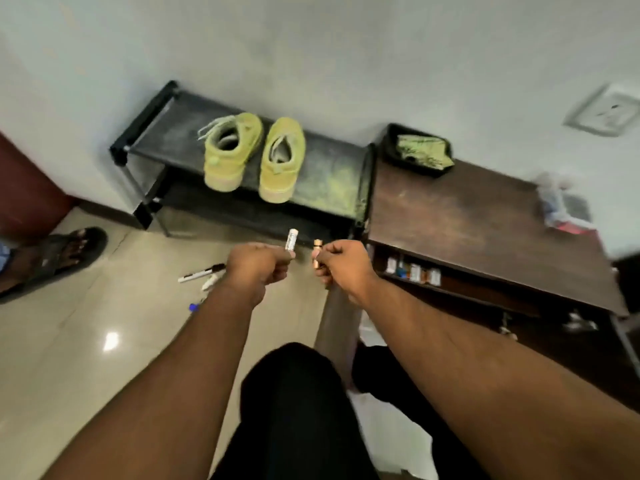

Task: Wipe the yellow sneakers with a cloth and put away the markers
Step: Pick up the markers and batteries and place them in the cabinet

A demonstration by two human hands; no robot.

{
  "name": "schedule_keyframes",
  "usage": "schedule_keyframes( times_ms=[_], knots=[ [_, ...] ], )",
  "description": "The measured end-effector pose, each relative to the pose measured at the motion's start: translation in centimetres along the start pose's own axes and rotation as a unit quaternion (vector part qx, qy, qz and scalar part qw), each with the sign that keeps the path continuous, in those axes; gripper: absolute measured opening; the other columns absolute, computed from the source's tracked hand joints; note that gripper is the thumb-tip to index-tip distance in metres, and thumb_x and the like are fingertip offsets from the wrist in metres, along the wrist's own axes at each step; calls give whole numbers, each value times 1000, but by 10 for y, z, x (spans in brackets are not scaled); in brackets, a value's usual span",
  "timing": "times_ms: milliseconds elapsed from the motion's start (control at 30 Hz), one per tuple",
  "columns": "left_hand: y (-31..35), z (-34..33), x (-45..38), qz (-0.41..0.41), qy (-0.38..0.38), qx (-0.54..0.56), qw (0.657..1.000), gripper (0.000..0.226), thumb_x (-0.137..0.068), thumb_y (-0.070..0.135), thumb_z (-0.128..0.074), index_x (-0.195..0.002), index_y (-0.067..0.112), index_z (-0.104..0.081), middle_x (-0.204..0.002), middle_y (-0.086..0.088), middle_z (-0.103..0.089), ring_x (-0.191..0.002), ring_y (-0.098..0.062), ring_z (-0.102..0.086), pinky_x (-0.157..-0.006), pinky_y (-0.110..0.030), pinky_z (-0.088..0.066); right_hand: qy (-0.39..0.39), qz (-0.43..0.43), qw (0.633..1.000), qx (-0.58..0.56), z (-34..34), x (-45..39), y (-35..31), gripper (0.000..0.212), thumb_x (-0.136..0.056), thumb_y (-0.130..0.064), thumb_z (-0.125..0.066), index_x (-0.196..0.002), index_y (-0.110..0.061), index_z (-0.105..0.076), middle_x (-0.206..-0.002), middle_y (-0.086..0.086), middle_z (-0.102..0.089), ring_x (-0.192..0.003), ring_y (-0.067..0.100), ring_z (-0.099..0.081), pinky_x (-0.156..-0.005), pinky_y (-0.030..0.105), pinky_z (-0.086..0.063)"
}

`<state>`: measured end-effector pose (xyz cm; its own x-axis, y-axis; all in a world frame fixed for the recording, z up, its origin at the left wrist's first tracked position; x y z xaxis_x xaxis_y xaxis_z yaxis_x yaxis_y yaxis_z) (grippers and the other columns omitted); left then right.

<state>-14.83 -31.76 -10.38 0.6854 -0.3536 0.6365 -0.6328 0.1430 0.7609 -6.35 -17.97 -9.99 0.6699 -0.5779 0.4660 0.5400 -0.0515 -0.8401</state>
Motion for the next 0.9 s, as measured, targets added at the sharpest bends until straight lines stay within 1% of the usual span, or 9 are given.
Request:
schedule_keyframes(
  times_ms=[100,233,333,467,600,700,767,833,900],
  knots=[
    [15,-59,50,-19,-43,-22,999,17,-77,-11,-69,-67,-1,-61,-52,-11,-55,-36,-13,-46,-40,-18,-47,23,5,997,-74,71,46,-11,18,-90,-8,-63,-73,-9,-59,-64,8,-60,-51,14,-57,-46,22,-50],
    [-14,-145,94,-3,-79,-49,996,10,-78,-10,-69,-73,-5,-62,-57,-15,-56,-29,-9,-47,-36,-16,-44,40,-1,994,-101,169,85,3,9,-87,-6,-66,-80,-6,-62,-68,11,-63,-57,16,-61,-53,23,-54],
    [-58,-204,100,21,-89,-72,993,9,-76,-10,-71,-82,-9,-65,-63,-18,-59,-40,-15,-52,-43,-21,-50,57,-21,994,-89,240,95,42,8,-84,-1,-69,-80,-5,-63,-68,10,-64,-60,18,-61,-57,25,-54],
    [-123,-275,82,63,-88,-92,990,8,-76,-13,-70,-82,-12,-65,-60,-16,-57,-47,-19,-50,-46,-25,-47,102,-85,982,-131,306,90,125,5,-84,3,-67,-88,4,-64,-70,14,-61,-59,19,-58,-55,24,-54],
    [-177,-330,46,95,-41,-82,991,9,-76,-11,-71,-82,-6,-67,-67,-14,-63,-50,-17,-55,-45,-23,-47,140,-150,963,-174,330,61,203,3,-86,5,-63,-86,2,-63,-71,13,-59,-58,17,-54,-52,22,-53],
    [-205,-357,14,108,2,-67,992,13,-75,-8,-74,-85,-3,-67,-77,-17,-69,-55,-17,-61,-54,-28,-55,154,-176,951,-202,332,25,238,11,-88,5,-59,-83,-4,-60,-70,10,-57,-56,16,-51,-49,23,-49],
    [-218,-371,-5,116,22,-55,991,14,-76,-9,-73,-78,1,-63,-74,-15,-67,-55,-17,-60,-58,-30,-57,160,-175,945,-226,329,-2,252,15,-88,7,-58,-78,-4,-59,-68,10,-57,-55,16,-51,-49,23,-49],
    [-227,-381,-22,124,29,-57,990,20,-78,-11,-70,-71,4,-58,-68,-9,-64,-53,-16,-58,-54,-27,-54,165,-166,942,-242,326,-26,258,19,-86,9,-59,-73,-5,-60,-66,10,-57,-53,16,-50,-48,23,-47],
    [-232,-388,-35,129,38,-51,990,19,-78,-13,-68,-75,3,-57,-68,-8,-62,-54,-16,-58,-46,-22,-51,170,-154,942,-247,325,-47,260,17,-85,10,-61,-75,-4,-62,-67,10,-58,-53,16,-51,-46,21,-47]
  ],
)
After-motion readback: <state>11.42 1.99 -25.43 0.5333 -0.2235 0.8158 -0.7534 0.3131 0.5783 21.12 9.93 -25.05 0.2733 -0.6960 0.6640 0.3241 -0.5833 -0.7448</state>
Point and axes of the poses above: each hand's wrist, its own x-axis away from the middle knuckle, its own z-axis out of the back of the hand, y = z × x, the point moved 6 cm from there along -x, towards the middle knuckle
